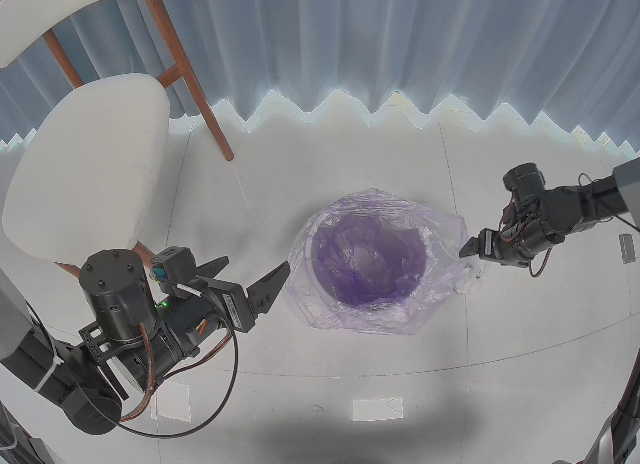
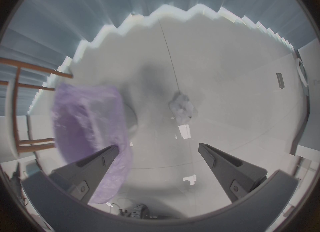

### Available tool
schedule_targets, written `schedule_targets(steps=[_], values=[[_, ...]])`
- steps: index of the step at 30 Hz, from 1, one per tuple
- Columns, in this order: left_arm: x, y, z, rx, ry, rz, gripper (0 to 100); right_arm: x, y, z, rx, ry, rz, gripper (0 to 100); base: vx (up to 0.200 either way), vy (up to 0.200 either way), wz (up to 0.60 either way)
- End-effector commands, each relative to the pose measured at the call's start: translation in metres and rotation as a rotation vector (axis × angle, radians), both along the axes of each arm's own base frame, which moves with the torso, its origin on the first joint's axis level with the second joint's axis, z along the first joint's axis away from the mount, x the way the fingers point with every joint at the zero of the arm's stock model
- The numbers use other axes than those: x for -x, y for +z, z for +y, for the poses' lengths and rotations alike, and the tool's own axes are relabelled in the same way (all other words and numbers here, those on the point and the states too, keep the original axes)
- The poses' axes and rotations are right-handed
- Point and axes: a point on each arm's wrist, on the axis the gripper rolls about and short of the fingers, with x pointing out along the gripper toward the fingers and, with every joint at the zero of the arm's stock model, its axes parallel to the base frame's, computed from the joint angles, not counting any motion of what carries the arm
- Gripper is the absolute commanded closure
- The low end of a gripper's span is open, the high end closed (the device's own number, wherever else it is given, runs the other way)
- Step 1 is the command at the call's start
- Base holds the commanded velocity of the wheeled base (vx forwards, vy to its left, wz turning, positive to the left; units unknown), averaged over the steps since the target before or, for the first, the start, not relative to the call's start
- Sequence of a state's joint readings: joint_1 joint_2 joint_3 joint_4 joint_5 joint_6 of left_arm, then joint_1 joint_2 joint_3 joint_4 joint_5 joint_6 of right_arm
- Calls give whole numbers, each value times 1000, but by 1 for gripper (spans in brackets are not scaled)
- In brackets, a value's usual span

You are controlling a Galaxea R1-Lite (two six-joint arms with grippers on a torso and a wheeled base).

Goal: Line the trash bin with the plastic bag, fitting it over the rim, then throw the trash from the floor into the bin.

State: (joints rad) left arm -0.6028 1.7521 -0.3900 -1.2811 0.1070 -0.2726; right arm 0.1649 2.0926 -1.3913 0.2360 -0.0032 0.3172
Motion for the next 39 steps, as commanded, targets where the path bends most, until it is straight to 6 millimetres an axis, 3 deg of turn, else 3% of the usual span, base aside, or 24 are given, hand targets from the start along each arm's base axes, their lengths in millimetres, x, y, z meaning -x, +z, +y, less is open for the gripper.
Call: schedule_targets(steps=[1,5,10,14,20,39], values=[[0,0,0,2,0,-2,0,44,70,15,-118,111,-150,0,0,0,0],[-1,0,0,1,2,-1,0,55,66,51,-138,223,-132,0,0,0,0],[0,0,0,0,2,0,0,43,58,72,-144,261,-125,0,0,0,0],[2,1,1,0,2,-2,0,32,37,85,-134,275,-86,0,0,0,0],[2,1,2,-1,19,-4,0,11,14,90,-66,228,-114,0,0,0,0],[4,8,7,10,68,-21,0,-9,-38,99,-32,217,-55,0,0,0,0]])
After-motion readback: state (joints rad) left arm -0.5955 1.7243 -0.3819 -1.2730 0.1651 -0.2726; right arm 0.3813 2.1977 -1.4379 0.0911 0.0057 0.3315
